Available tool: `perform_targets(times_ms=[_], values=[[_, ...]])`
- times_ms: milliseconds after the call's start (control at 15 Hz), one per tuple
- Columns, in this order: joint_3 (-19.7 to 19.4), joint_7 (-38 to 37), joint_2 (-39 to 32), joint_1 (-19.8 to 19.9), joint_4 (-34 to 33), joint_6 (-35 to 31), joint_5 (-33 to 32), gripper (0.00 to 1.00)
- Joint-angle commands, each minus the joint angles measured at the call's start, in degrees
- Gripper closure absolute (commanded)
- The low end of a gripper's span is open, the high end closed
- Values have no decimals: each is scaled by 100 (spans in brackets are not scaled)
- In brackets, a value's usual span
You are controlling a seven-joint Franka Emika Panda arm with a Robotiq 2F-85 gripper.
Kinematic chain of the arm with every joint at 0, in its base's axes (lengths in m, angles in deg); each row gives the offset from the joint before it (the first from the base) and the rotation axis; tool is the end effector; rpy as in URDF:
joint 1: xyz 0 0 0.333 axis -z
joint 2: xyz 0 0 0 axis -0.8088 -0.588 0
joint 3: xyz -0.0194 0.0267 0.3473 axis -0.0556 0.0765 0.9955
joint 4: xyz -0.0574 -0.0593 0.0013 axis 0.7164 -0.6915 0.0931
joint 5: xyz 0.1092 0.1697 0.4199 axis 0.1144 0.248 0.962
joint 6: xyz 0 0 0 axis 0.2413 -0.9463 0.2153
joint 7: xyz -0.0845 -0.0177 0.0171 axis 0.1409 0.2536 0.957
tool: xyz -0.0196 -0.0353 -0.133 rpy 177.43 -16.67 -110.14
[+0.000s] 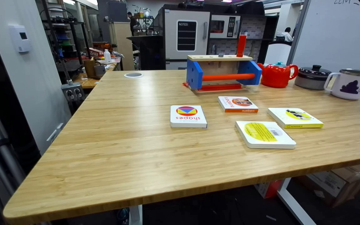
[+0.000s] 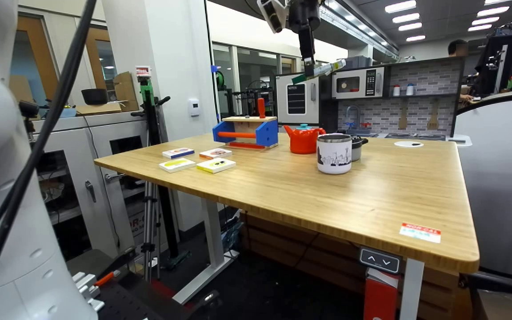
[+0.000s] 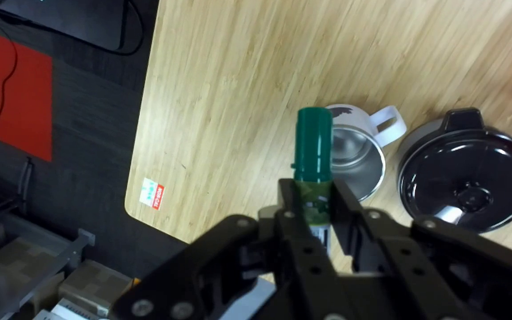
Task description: Put the green marker inside the white thermos
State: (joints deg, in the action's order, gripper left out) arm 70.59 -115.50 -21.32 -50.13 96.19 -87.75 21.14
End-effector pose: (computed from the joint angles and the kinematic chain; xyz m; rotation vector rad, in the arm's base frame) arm 0.6839 -0.1761 0.5184 2.3253 -1.6746 -0.0645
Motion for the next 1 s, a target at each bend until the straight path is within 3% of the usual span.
perform_targets(times_ms=[0, 400, 933], values=[[-33, -700, 374, -135, 654, -727, -502, 94], [-11, -1727, 630, -160, 1352, -2072, -881, 94], [112, -3236, 1054, -373, 1914, -2038, -2655, 94]])
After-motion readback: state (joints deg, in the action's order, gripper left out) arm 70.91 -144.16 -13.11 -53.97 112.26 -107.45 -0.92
